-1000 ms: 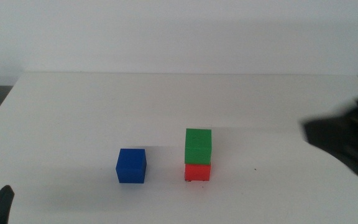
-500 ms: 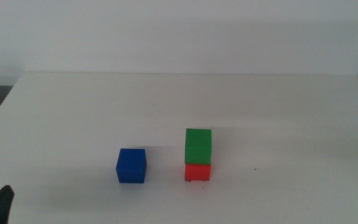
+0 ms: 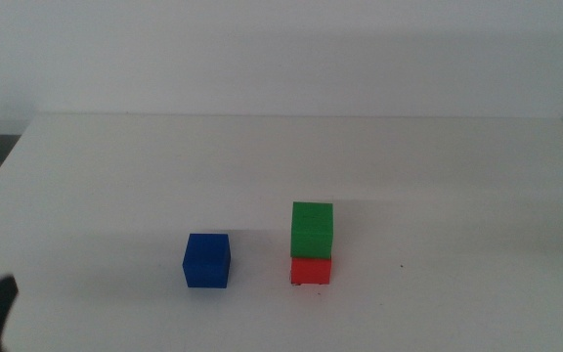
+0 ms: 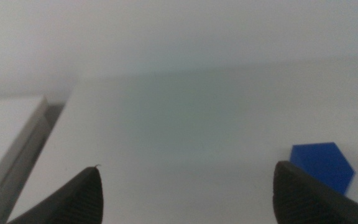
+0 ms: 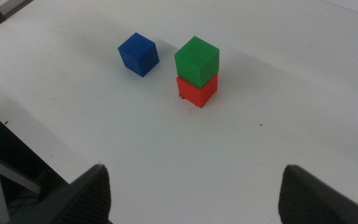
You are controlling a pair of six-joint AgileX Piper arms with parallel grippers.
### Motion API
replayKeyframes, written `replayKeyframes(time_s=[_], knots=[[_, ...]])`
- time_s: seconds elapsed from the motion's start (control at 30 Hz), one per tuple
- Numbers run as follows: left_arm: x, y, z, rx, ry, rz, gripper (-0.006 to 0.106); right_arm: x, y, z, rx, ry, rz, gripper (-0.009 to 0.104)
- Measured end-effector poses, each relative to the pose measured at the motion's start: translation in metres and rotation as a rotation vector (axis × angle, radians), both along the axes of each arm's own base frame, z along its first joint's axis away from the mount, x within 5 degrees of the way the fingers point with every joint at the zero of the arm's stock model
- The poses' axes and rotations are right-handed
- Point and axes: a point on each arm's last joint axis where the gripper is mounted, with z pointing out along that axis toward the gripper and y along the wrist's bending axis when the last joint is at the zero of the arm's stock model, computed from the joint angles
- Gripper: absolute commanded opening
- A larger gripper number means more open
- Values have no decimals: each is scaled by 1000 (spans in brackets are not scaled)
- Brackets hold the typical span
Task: Stack red cubes first, then green, then blue cubes in a specific spot.
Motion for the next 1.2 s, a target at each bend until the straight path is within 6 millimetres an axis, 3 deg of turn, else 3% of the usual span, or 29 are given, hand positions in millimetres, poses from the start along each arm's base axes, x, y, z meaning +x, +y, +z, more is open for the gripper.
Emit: replayKeyframes(time_s=[0.13, 0.2, 0.4, 0.63, 0.9, 1.2], knots=[[22, -7, 63, -77, 184, -30, 94, 0, 0, 0, 0, 3, 1, 89], [37, -11, 85, -100, 285, -49, 93, 0, 0, 0, 0, 3, 1, 89], [75, -21, 108, -180, 638, -75, 92, 0, 0, 0, 0, 3, 1, 89], [131, -42, 99, -168, 842, -113, 92, 0, 0, 0, 0, 3, 1, 89], [178, -90, 68, -58, 970, -101, 92, 0, 0, 0, 0, 3, 1, 89], [225, -117, 19, -97, 1127, -88, 92, 0, 0, 0, 0, 3, 1, 89]])
